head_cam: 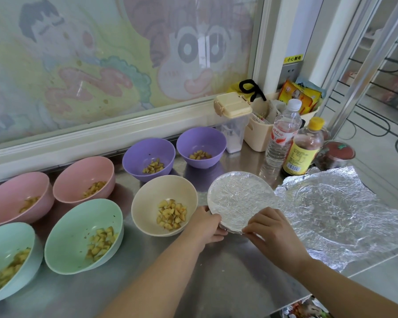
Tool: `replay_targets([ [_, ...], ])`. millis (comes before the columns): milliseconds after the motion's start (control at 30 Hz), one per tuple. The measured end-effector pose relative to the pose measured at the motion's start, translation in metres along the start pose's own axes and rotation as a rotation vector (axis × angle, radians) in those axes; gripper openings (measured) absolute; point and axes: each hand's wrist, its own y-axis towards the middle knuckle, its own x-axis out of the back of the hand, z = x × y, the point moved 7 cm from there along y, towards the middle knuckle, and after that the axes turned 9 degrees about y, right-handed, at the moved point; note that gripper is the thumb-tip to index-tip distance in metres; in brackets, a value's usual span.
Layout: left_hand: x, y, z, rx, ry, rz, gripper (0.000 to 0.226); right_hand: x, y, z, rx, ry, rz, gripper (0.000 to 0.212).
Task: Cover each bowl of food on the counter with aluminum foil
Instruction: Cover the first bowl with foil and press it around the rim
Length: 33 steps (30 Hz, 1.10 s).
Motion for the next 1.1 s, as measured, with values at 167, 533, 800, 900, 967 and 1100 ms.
replay_targets([
  [167,-0.003,0.001,-0.008,-0.009,0.027,0.026,0.03,0.0,-0.001,-0.002,-0.017,0.022,0.005,0.018],
  [533,-0.005,0.0,-0.016,0.011,0.071,0.017,0.034,-0.009,-0.001,-0.007,-0.037,-0.015,-0.046,0.017],
  [800,-0.004,0.002,-0.017,0.019,0.059,0.006,0.036,-0.012,0.009,-0.002,0.016,-0.038,-0.063,0.021],
  [900,-0.003,0.001,-0.018,0.02,0.039,-0.009,0.034,-0.014,0.009,-0.004,0.014,-0.058,-0.07,0.016],
  [967,-0.002,-0.001,-0.018,0.027,0.003,-0.024,0.032,-0.015,0.009,-0.005,0.011,-0.066,-0.081,0.015],
  [1100,-0.004,-0.002,-0.016,0.023,-0.115,-0.079,0.03,-0.018,0.01,-0.01,-0.03,-0.059,-0.098,0.017],
])
